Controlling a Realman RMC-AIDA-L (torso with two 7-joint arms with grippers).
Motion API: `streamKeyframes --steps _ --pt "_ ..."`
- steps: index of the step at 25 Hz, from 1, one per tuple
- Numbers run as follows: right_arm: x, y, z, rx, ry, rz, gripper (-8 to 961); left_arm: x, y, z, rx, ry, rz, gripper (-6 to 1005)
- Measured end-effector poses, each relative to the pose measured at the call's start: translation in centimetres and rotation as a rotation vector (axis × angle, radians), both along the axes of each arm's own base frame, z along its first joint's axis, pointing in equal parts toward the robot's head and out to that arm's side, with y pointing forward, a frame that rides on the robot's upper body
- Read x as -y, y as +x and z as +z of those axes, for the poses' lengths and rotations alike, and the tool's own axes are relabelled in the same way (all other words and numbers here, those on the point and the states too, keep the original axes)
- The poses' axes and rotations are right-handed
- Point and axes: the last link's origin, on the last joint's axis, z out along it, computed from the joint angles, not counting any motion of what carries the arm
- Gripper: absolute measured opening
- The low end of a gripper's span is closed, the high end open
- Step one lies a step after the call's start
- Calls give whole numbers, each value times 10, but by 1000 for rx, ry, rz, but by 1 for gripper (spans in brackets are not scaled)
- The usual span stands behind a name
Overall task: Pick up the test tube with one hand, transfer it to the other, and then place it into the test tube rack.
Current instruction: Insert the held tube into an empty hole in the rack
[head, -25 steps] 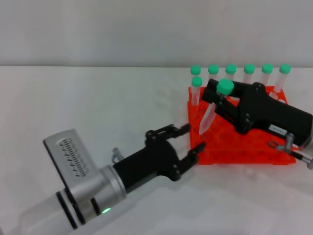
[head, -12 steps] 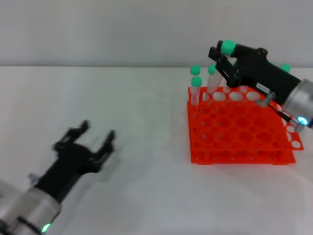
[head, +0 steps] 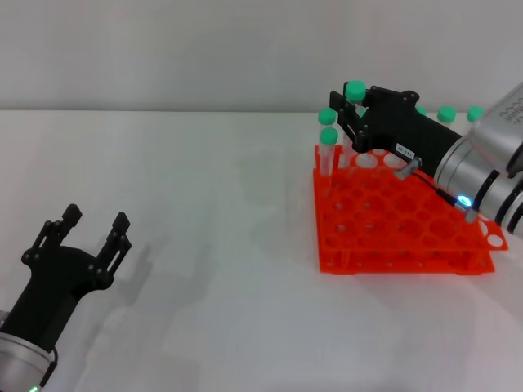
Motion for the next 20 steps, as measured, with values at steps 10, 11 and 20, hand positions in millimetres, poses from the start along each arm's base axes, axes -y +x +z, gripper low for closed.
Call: streamKeyframes --steps 10,11,20 --pt "0 11 -4 27 12 -56 258 -4 4 0 1 1 -19 709" --pt "1 12 -5 26 7 -60 259 -4 4 1 2 3 -21 709" --pt "4 10 -12 9 -4 -74 269 -4 3 2 0 4 -21 708"
